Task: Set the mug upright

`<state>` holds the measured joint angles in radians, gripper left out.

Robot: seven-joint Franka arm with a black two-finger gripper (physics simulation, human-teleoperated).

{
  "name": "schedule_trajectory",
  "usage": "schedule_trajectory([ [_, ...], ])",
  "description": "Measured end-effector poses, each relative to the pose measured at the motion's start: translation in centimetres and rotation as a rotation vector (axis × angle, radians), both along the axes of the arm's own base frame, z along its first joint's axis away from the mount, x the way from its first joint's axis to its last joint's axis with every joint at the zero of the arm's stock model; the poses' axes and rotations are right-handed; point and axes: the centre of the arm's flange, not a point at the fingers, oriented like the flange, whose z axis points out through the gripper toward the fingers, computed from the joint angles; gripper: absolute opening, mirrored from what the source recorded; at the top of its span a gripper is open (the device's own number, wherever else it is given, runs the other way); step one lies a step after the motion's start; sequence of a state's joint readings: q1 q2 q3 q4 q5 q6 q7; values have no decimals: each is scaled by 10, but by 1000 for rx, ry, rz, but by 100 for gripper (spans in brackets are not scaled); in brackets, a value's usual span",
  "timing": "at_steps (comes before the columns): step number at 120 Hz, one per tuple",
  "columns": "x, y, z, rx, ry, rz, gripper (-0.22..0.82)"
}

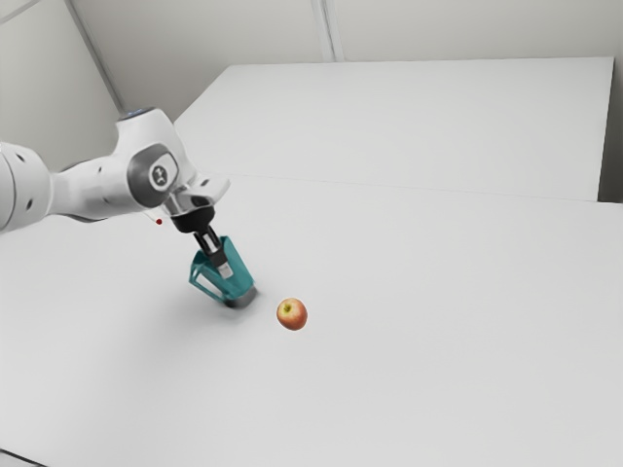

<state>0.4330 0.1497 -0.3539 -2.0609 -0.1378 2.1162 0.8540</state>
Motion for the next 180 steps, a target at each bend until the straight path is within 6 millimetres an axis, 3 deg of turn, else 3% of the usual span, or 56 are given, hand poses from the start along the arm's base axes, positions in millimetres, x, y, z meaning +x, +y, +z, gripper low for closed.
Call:
schedule_trajectory([
  [29,-8,-22,-1,110,-29,29,-18],
  [124,-33,-34,-12,174,12,230,-18],
  [159,-40,-54,-21,193,60,216,-18],
  [180,-40,-57,-28,207,82,214,-19],
])
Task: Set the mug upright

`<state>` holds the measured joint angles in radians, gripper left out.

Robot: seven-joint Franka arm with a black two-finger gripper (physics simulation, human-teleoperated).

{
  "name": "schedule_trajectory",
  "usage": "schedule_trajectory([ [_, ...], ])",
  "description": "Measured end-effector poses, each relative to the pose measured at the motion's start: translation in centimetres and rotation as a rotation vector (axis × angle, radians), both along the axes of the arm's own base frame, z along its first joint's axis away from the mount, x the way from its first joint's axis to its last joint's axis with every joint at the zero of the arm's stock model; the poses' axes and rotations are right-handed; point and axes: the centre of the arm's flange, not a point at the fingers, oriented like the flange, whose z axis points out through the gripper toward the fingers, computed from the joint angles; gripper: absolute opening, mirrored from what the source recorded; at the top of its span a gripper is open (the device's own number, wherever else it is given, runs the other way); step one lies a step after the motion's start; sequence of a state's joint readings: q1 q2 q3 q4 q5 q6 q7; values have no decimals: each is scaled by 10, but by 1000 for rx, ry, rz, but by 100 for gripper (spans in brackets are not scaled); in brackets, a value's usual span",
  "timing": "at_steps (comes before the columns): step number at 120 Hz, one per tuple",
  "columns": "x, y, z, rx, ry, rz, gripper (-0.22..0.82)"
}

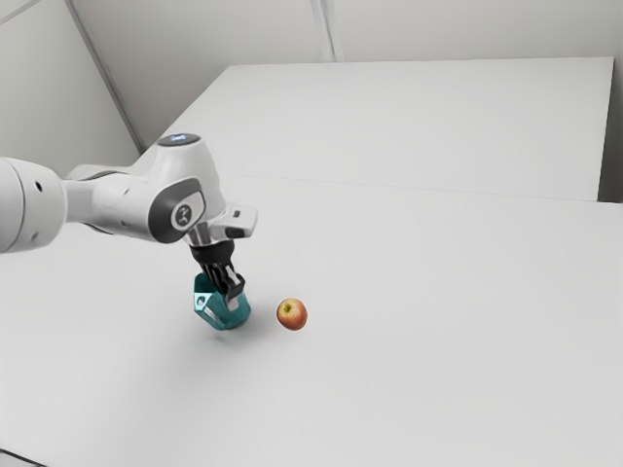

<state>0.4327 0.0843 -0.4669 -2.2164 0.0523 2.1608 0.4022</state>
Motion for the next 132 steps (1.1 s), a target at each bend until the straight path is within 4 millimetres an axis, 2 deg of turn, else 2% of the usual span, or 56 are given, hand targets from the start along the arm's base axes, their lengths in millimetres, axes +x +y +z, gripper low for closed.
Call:
schedule_trajectory([
  [12,0,0,-1,4,3,7,-18],
  [34,0,-6,5,4,-5,5,14],
  [49,1,-8,12,8,-19,5,29],
  [65,2,-9,26,18,-44,6,38],
  [85,5,-14,52,32,-80,2,46],
  [104,17,-21,94,33,-114,8,54],
  [132,44,-38,200,31,-201,66,58],
])
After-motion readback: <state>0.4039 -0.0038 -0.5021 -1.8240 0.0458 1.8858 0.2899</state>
